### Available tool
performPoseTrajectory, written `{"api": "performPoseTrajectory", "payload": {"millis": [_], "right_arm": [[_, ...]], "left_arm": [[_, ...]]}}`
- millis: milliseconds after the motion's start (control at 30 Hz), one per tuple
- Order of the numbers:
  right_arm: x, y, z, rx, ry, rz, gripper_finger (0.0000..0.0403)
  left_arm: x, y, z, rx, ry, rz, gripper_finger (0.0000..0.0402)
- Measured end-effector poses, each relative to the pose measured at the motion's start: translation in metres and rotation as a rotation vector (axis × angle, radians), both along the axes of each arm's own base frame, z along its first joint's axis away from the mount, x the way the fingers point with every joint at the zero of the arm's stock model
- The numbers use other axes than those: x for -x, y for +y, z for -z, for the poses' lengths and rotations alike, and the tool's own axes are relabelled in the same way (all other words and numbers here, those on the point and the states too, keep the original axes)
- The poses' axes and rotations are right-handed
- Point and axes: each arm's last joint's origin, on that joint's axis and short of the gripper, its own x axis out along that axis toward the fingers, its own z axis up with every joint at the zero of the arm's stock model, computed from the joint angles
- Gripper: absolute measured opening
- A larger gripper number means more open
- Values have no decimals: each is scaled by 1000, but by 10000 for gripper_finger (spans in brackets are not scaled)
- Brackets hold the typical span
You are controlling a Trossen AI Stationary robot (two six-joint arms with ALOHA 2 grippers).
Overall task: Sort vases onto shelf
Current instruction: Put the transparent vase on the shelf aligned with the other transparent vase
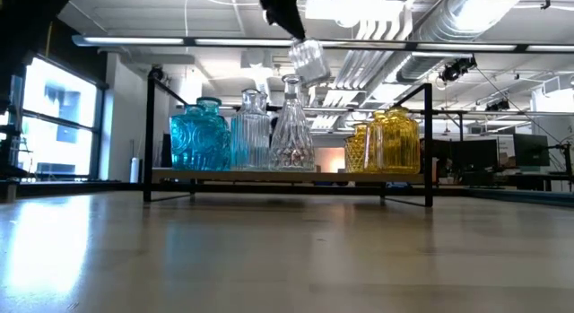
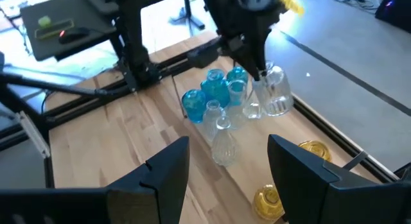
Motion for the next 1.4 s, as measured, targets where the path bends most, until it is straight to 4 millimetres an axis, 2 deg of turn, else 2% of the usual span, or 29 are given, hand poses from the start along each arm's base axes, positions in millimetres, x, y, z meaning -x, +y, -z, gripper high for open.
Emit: {"api": "performPoseTrajectory", "payload": {"millis": [333, 700, 1033, 1400], "right_arm": [[0, -1, -1, -14, -56, 79, 193], [-4, 1, 1, -40, -67, 105, 193], [-8, 4, 3, -30, -48, 92, 193], [-8, 4, 3, -25, -46, 89, 193]], "left_arm": [[3, 33, 22, 25, 119, -15, 20], [-24, 42, 65, 90, 201, 35, 21], [-32, 55, 97, 153, 305, -2, 21], [-29, 61, 100, 221, 303, -21, 21]]}}
